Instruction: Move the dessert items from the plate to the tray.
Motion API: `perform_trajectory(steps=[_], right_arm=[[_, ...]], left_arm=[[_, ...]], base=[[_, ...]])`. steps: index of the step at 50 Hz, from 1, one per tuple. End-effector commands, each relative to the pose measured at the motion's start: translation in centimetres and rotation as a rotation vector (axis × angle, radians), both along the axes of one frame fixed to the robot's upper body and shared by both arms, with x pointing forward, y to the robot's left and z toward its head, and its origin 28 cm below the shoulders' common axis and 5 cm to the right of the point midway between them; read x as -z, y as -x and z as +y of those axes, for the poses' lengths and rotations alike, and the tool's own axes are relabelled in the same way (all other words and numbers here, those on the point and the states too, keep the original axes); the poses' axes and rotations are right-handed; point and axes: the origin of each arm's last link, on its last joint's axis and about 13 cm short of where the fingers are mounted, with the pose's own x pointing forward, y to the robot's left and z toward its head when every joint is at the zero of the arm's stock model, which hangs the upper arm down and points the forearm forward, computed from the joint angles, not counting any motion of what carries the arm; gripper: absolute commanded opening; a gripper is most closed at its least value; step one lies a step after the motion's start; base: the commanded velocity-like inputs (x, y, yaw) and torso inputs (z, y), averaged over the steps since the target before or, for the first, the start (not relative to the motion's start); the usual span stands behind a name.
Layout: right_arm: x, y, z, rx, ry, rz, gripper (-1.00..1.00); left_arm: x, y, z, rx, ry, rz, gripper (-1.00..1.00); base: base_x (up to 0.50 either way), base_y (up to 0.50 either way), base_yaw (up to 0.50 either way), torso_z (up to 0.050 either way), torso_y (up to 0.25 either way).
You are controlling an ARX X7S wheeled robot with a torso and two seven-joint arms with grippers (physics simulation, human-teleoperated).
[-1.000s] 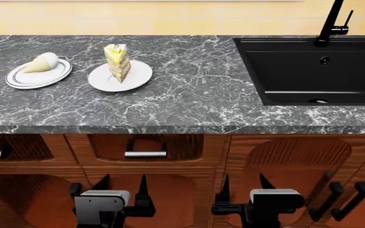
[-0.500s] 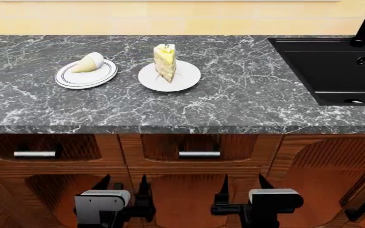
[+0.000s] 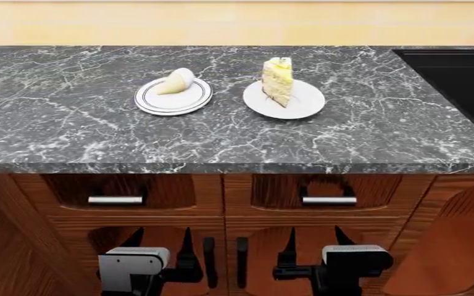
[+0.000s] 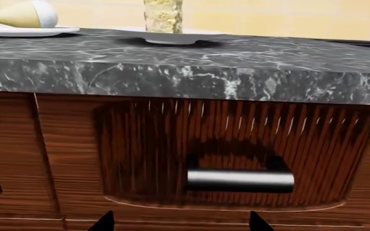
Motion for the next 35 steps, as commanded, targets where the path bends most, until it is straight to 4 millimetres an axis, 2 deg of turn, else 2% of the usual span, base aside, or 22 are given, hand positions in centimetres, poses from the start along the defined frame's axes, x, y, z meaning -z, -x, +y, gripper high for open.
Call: perform_trajectory(steps=[1, 5, 8, 10, 13, 14, 16, 17, 19, 20, 21, 23, 25, 27, 28, 29, 31, 33, 35], right_arm=[[-0.1, -0.1, -0.1, 0.001, 0.000, 0.000, 1.00], [0.0, -0.1, -0.1, 0.001, -0.007, 0.000, 1.00], [-0.2, 0.0, -0.3, 0.010, -0.015, 0.009, 1.00], [-2.4, 0.7, -0.4, 0.007, -0.036, -0.023, 1.00], [-8.1, 2.8, -0.4, -0.049, -0.036, -0.176, 1.00], [-10.3, 3.5, -0.4, -0.073, -0.020, -0.232, 1.00], [-15.2, 4.6, -0.8, -0.113, 0.026, -0.354, 1.00], [-18.5, 4.9, -1.3, -0.136, 0.028, -0.444, 1.00], [-23.2, 3.8, -4.3, 0.048, 0.226, -0.521, 1.00], [-24.8, 2.6, -5.2, 0.168, 0.246, -0.491, 1.00], [-26.1, 0.9, -5.9, 0.160, 0.251, -0.376, 1.00], [-29.1, -1.4, -6.0, -0.126, 0.220, -0.139, 1.00], [-34.2, -5.1, -7.6, -0.113, 0.233, -0.127, 1.00], [-40.3, -7.0, -8.8, -0.085, 0.228, -0.181, 1.00], [-43.7, -7.2, -9.3, -0.077, 0.220, -0.222, 1.00], [-45.8, -7.7, -9.6, -0.076, 0.188, -0.213, 1.00], [-46.2, -10.2, -10.4, -0.075, 0.158, -0.108, 1.00], [-46.1, -11.9, -11.1, -0.069, 0.160, -0.045, 1.00], [-46.0, -13.0, -11.6, -0.065, 0.147, -0.010, 1.00]], left_arm=[[-0.1, -0.1, -0.1, 0.007, -0.005, 0.000, 1.00], [0.0, -0.1, -0.1, 0.008, -0.007, 0.001, 1.00], [-0.2, 0.1, -0.1, 0.049, -0.014, 0.010, 1.00], [-1.5, 0.3, 0.0, 0.095, -0.013, -0.007, 1.00], [-5.7, 0.5, 0.7, 0.124, 0.008, -0.104, 1.00], [-7.5, 0.5, 1.2, 0.127, 0.023, -0.136, 1.00], [-12.6, 0.0, 2.5, 0.095, 0.029, -0.261, 1.00], [-16.0, -0.8, 3.5, 0.049, 0.022, -0.353, 1.00], [-22.0, -2.4, 5.5, -0.033, 0.027, -0.439, 1.00], [-24.5, -3.8, 6.4, -0.087, 0.021, -0.454, 1.00], [-26.5, -5.9, 7.1, -0.139, 0.021, -0.439, 1.00], [-31.4, -9.9, 8.1, -0.227, 0.011, -0.461, 1.00], [-37.4, -12.8, 8.3, -0.308, 0.010, -0.532, 1.00], [-44.9, -13.6, 7.4, -0.404, -0.049, -0.747, 1.00], [-49.2, -12.9, 6.0, -0.384, -0.037, -0.910, 1.00], [-52.2, -12.2, 5.5, -0.401, 0.000, -0.991, 1.00], [-47.6, -16.8, 7.6, -0.506, -0.058, -0.624, 1.00], [-41.5, -19.6, 9.6, -0.524, -0.125, -0.257, 1.00], [-40.6, -19.6, 10.1, -0.474, -0.196, -0.190, 1.00]], base=[[0.00, 0.50, 0.00, 0.000, 0.000], [0.00, 0.50, 0.00, 0.000, 0.000], [0.00, 0.00, 0.00, 0.000, 0.000], [0.00, 0.00, 0.00, 0.000, 0.000], [0.00, 0.00, 0.00, 0.000, 0.000], [0.00, 0.00, 0.00, 0.000, 0.000], [0.00, 0.00, 0.00, 0.000, 0.000], [0.00, 0.00, 0.00, 0.000, 0.000], [0.00, 0.00, 0.00, 0.000, 0.000], [0.00, 0.00, 0.00, 0.000, 0.000], [0.00, 0.00, 0.00, 0.000, 0.000], [0.00, 0.00, 0.00, 0.000, 0.000], [0.00, 0.00, 0.00, 0.000, 0.000], [0.00, 0.00, 0.00, 0.000, 0.000], [0.00, 0.00, 0.00, 0.000, 0.000], [0.00, 0.00, 0.00, 0.000, 0.000], [0.00, 0.00, 0.00, 0.000, 0.000], [0.00, 0.00, 0.00, 0.000, 0.000], [0.00, 0.00, 0.00, 0.000, 0.000]])
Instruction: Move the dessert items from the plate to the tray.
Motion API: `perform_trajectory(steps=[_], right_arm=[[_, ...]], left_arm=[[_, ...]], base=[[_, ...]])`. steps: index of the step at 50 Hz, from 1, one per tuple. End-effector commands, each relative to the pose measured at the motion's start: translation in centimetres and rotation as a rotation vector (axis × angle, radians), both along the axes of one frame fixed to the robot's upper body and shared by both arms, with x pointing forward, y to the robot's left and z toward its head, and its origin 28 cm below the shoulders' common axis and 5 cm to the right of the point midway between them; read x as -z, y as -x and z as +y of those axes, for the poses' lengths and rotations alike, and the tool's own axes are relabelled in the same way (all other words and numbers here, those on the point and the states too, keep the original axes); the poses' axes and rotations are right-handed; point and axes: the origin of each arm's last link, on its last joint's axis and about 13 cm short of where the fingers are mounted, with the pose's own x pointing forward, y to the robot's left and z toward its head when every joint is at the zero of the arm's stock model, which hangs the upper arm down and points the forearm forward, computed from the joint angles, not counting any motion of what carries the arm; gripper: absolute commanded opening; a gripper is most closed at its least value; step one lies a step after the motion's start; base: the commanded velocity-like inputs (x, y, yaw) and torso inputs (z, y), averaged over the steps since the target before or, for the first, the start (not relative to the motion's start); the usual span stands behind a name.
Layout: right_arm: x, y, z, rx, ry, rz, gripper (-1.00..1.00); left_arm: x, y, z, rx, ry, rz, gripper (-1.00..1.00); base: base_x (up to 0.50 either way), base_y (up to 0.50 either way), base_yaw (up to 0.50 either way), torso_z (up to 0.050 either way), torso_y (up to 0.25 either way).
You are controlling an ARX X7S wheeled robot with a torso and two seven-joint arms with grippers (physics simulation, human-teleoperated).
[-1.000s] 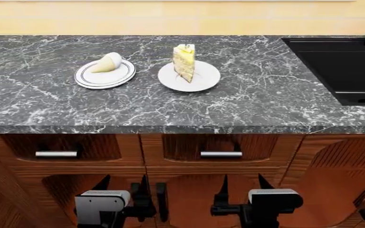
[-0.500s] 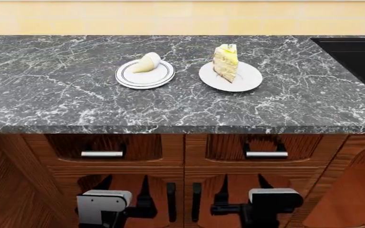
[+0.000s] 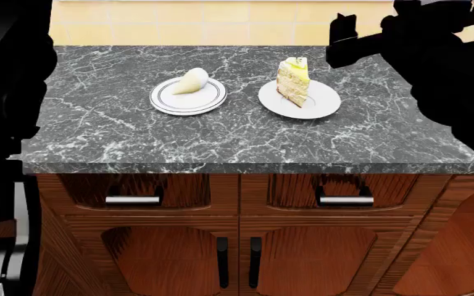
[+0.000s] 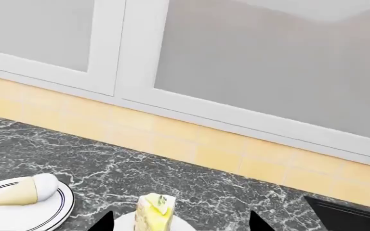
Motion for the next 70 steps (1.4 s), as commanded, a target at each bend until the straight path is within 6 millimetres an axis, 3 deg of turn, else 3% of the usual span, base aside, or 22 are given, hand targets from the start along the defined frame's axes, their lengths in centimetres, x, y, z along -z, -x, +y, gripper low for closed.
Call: perform_trajectory(steps=[1, 6, 23, 31, 70], right_arm=[[-13.3, -1.1, -5.4, 0.068, -0.024, 0.149, 1.00], [-11.1, -2.1, -5.3, 0.073, -0.048, 0.252, 1.00], [-7.2, -3.1, -5.6, 0.105, -0.043, 0.354, 1.00], [-6.8, -3.3, -5.9, 0.127, -0.044, 0.366, 1.00], [-5.5, -4.0, -5.9, 0.136, -0.062, 0.391, 1.00]], left_arm=[[-7.4, -1.3, 3.2, -0.138, -0.105, 0.335, 1.00], [-5.6, -1.6, 3.8, -0.024, -0.155, 0.439, 1.00], [-4.1, -2.2, 3.1, 0.060, -0.196, 0.485, 1.00], [-4.0, -2.2, 3.2, 0.061, -0.206, 0.491, 1.00], [-3.1, -2.4, 3.4, 0.074, -0.236, 0.500, 1.00]], base=[[0.00, 0.00, 0.00, 0.000, 0.000], [0.00, 0.00, 0.00, 0.000, 0.000], [0.00, 0.00, 0.00, 0.000, 0.000], [0.04, 0.00, 0.00, 0.000, 0.000], [0.50, 0.00, 0.00, 0.000, 0.000]])
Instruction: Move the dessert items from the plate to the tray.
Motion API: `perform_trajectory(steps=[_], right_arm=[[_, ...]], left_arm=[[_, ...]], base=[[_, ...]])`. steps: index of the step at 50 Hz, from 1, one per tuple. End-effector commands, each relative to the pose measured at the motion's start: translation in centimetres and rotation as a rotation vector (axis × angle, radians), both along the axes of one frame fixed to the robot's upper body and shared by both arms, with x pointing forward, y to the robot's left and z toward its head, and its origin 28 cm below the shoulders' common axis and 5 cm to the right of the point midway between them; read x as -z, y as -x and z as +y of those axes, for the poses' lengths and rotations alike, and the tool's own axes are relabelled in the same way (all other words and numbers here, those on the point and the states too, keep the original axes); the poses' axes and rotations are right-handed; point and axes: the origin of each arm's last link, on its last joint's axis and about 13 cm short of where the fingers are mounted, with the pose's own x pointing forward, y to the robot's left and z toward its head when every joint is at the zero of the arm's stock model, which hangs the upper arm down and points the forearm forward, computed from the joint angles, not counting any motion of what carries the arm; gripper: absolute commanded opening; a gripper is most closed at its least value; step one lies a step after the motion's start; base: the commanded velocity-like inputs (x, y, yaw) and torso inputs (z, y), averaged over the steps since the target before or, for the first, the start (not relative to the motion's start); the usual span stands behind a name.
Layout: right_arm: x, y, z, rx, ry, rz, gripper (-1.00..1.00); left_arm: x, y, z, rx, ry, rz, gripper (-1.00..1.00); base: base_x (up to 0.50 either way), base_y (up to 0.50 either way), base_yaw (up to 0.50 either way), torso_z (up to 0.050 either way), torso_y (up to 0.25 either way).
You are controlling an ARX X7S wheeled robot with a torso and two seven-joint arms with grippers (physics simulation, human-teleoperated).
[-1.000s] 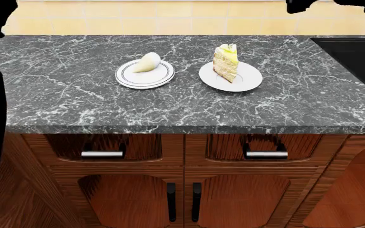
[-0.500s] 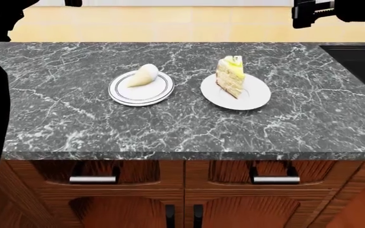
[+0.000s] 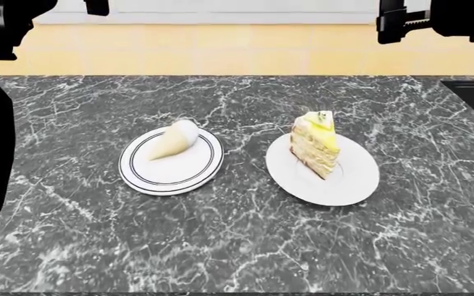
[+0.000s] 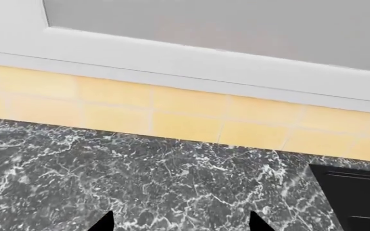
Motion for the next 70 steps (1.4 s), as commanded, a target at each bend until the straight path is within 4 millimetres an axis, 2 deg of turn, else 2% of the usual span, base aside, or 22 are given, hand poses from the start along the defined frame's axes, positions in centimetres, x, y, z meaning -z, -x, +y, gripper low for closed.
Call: perform_trajectory(steps=[1, 9, 12, 15, 19, 21, 24, 28, 32, 44, 54, 70], right_arm=[[0.2, -0.1, 0.0, 0.001, -0.004, 0.003, 1.00], [0.3, 0.1, -0.2, -0.004, -0.016, -0.002, 1.00], [0.0, 0.7, -0.1, -0.030, -0.038, 0.011, 1.00], [-0.6, 2.6, 0.2, -0.126, -0.037, 0.063, 1.00], [-0.6, 6.5, 0.5, -0.264, -0.009, 0.109, 1.00], [0.1, 8.2, 0.5, -0.304, -0.016, 0.118, 1.00], [2.1, 9.9, 0.7, -0.345, -0.016, 0.160, 1.00], [4.3, 10.8, 1.1, -0.377, 0.008, 0.217, 1.00], [5.2, 10.9, 1.3, -0.394, 0.018, 0.242, 1.00], [5.6, 11.5, 2.0, -0.521, 0.026, 0.264, 1.00], [7.1, 9.6, 2.1, -0.478, 0.008, 0.280, 1.00], [9.0, 8.5, 2.5, -0.472, 0.003, 0.325, 1.00]], left_arm=[[0.0, 0.0, 0.0, 0.000, -0.010, 0.002, 1.00], [0.2, -0.1, 0.0, 0.009, -0.013, 0.003, 1.00], [0.3, -0.1, 0.1, 0.010, -0.015, 0.004, 1.00], [0.4, -0.1, 0.1, 0.007, -0.015, 0.006, 1.00], [0.6, -0.1, 0.2, 0.007, -0.015, 0.007, 1.00], [0.6, -0.2, 0.2, 0.008, -0.013, 0.007, 1.00], [0.8, -0.2, 0.3, 0.003, -0.011, 0.011, 1.00], [0.9, -0.2, 0.3, 0.003, -0.009, 0.014, 1.00], [0.9, -0.2, 0.4, 0.000, -0.008, 0.015, 1.00], [1.1, -0.2, 0.5, -0.011, -0.010, 0.019, 1.00], [1.4, -0.3, 0.5, -0.009, -0.009, 0.023, 1.00], [1.4, -0.3, 0.4, -0.009, -0.009, 0.023, 1.00]], base=[[0.50, 0.00, 0.00, 0.000, 0.000], [0.33, 0.00, 0.00, 0.000, 0.001], [0.00, 0.00, 0.00, 0.000, 0.000], [0.00, 0.00, 0.00, 0.000, 0.000], [0.00, 0.00, 0.00, 0.000, 0.000], [0.00, 0.00, 0.00, 0.000, 0.000], [0.00, 0.00, 0.00, 0.000, 0.000], [0.00, 0.00, 0.00, 0.000, 0.000], [0.00, 0.00, 0.00, 0.000, 0.000], [0.00, 0.00, 0.00, 0.000, 0.000], [0.00, 0.00, 0.00, 0.000, 0.000], [0.00, 0.00, 0.00, 0.000, 0.000]])
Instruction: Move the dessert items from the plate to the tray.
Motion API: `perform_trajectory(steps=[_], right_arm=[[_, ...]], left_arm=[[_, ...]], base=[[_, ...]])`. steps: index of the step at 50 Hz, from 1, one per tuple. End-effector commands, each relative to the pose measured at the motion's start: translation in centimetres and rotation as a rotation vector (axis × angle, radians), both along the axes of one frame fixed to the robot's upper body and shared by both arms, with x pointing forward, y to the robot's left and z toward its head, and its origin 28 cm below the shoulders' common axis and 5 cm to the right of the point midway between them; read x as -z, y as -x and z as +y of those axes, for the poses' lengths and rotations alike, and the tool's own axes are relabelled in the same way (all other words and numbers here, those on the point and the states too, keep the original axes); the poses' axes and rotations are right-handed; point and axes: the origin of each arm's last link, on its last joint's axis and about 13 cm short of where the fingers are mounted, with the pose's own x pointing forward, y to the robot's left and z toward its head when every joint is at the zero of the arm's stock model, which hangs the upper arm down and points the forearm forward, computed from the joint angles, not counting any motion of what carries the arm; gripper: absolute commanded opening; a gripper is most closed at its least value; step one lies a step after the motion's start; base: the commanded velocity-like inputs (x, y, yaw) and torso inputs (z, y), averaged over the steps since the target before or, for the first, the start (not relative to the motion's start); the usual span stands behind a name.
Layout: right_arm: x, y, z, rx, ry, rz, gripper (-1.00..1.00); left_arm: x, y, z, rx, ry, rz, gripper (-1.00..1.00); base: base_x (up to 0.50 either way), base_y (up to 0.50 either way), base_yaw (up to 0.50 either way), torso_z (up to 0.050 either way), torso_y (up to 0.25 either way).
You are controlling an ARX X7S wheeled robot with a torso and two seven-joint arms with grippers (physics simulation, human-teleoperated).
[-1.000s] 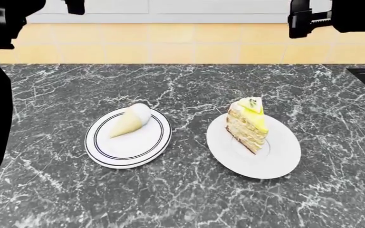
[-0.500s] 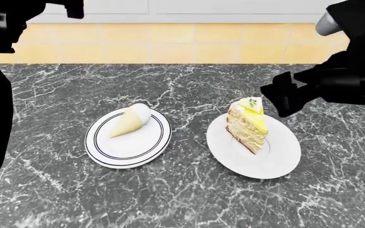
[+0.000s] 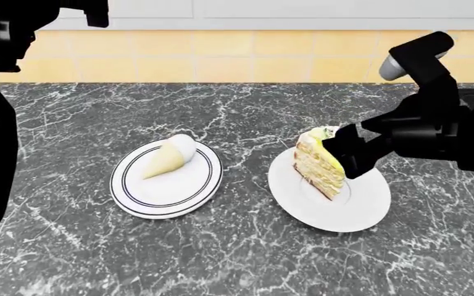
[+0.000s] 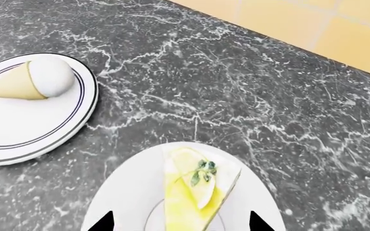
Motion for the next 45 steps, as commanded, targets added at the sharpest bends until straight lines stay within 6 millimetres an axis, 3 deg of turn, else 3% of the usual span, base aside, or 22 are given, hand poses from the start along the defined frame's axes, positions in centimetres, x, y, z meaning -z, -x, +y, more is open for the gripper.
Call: perform_trajectory(steps=[1, 45], right_arm=[[1.6, -0.9, 0.2, 0.011, 0.003, 0.033, 1.00], [4.5, -2.7, 0.6, 0.028, 0.012, 0.103, 1.00]], left_arm=[[0.1, 0.0, -0.1, -0.001, 0.000, -0.001, 1.00], [0.4, -0.2, -0.2, 0.000, 0.003, -0.001, 1.00]], base=[[0.00, 0.00, 0.00, 0.000, 0.000], [0.00, 0.00, 0.00, 0.000, 0.000]])
